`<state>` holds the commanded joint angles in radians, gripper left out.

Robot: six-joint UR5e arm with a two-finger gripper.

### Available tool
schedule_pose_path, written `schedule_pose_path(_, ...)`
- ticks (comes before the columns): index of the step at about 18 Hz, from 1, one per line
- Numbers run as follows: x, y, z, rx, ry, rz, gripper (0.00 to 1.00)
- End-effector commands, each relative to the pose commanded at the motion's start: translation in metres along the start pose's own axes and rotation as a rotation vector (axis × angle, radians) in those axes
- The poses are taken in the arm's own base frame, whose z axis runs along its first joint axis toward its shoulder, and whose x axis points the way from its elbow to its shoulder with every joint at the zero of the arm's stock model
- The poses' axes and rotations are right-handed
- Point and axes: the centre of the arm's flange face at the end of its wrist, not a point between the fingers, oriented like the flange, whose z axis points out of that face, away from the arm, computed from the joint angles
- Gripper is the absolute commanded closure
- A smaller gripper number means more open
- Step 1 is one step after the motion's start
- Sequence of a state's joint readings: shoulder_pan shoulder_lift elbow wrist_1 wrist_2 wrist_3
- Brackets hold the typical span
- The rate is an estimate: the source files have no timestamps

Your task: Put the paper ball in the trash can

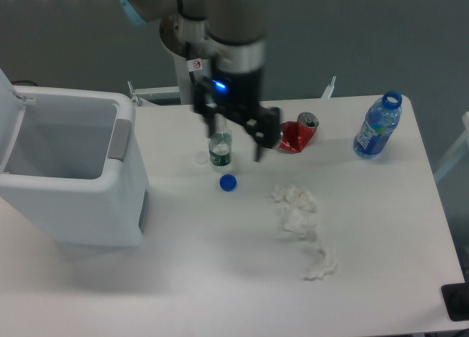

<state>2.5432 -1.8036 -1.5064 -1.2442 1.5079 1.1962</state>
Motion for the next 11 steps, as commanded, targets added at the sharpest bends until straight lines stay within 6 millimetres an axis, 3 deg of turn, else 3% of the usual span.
schedule_pose_path(2, -0.02, 0.003, 0.034, -0.014, 0.016, 0.033, 0.0)
schedule_pose_path(4, -0.036, 0.016, 0.055, -0.032, 0.019, 0.028, 0.0)
schedule_pose_path(7, -0.048, 0.023, 0.077, -0.071, 0.032, 0.037, 0.0)
schedule_pose_path(11, -0.048, 0.024, 0.082, -0.084, 0.038, 0.037, 0.0)
